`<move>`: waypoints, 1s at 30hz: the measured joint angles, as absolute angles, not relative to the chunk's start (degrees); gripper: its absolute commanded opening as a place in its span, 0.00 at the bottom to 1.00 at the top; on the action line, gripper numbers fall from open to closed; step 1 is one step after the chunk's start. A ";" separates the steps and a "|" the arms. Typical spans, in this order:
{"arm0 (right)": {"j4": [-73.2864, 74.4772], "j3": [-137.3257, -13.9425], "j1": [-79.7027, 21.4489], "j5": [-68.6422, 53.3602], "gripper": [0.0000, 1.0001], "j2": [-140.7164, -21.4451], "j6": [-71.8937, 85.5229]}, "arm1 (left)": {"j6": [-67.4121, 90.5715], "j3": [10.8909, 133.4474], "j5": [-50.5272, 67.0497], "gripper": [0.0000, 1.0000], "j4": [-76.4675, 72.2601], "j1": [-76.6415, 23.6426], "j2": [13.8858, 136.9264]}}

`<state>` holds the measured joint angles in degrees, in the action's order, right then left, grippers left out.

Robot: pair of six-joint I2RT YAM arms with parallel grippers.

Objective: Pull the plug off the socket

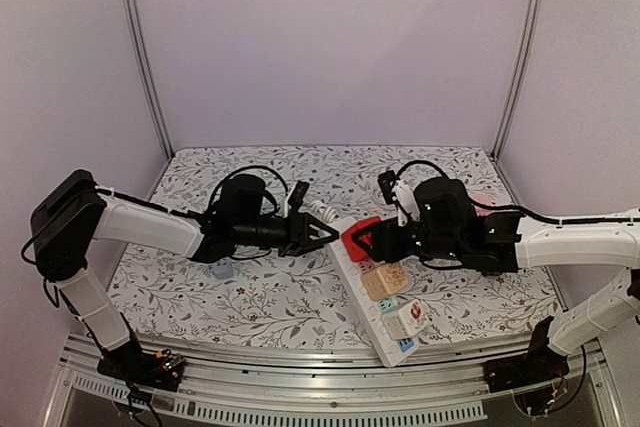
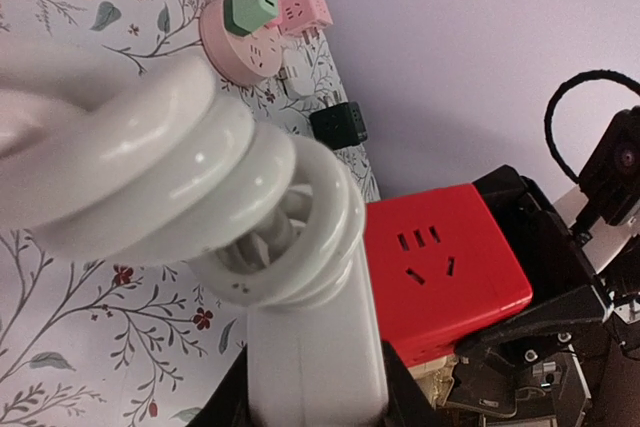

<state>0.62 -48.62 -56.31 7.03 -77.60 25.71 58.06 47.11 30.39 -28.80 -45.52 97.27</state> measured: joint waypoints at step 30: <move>-0.30 -44.47 -57.08 10.20 0.00 -69.38 24.29 | 54.48 50.59 30.85 0.00 -27.66 -46.78 96.97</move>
